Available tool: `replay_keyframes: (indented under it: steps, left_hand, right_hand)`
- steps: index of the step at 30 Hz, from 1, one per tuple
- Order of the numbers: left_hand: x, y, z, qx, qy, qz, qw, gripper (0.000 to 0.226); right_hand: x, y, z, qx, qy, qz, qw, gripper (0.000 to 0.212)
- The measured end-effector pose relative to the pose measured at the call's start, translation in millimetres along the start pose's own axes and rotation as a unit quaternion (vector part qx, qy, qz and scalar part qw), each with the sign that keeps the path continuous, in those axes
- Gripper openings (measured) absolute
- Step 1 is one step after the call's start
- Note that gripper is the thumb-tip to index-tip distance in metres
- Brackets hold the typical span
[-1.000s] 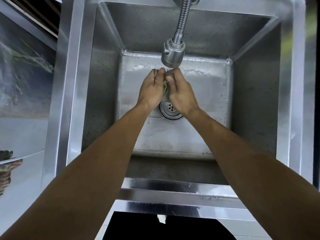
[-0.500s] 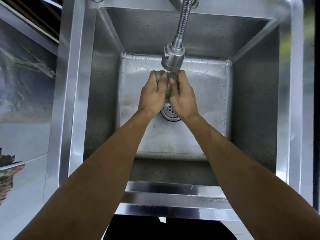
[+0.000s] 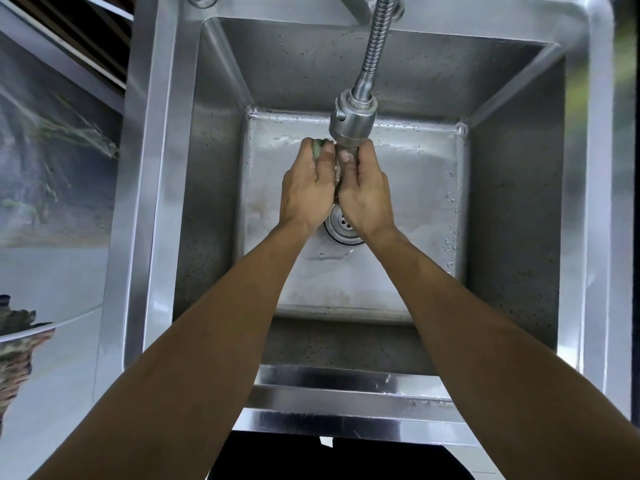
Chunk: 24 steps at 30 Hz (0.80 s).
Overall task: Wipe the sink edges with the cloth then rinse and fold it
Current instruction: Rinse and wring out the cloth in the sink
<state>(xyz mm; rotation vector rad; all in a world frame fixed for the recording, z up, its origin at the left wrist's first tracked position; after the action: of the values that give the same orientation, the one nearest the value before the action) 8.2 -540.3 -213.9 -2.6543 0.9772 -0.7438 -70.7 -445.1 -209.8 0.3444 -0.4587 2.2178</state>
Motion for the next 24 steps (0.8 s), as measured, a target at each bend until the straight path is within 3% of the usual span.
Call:
replay_keyframes:
  steps: [5, 10, 14, 20, 24]
  left_hand:
    - [10.3, -16.2, 11.8, 0.058, 0.007, 0.101, 0.993, 0.022]
    - [30.3, -43.2, 13.9, 0.073, -0.022, 0.217, 0.973, 0.011]
    - [37.5, -49.8, 1.0, 0.054, -0.042, 0.248, 0.966, 0.012]
    - [35.8, -44.3, -30.3, 0.010, -0.038, 0.230, 0.972, 0.010]
    - [44.4, -41.6, -46.0, 0.003, -0.017, 0.252, 0.968, 0.021]
  right_hand:
    - [3.8, -19.0, -14.1, -0.093, 0.139, 0.066, 0.984, 0.015]
    - [28.6, -43.8, -8.6, -0.061, 0.167, 0.102, 0.979, 0.031]
    - [41.6, -50.5, 1.7, -0.057, 0.161, 0.134, 0.976, 0.037]
    - [59.2, -39.1, 36.6, 0.058, 0.013, 0.120, 0.991, 0.046]
    - [69.0, -40.6, 57.8, 0.142, -0.008, 0.098, 0.985, 0.040]
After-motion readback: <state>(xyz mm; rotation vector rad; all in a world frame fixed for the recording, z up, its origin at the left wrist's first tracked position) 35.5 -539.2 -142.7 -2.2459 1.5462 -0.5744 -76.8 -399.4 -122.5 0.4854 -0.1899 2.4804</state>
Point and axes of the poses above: each hand's wrist, its own y-axis towards the middle knuckle, its own x-axis out of the back of the hand, z = x × y, the point moved 7 cm from there along y, towards the middle knuckle, and after that the axes turned 3 degrees about x, right-handed, at the moved point
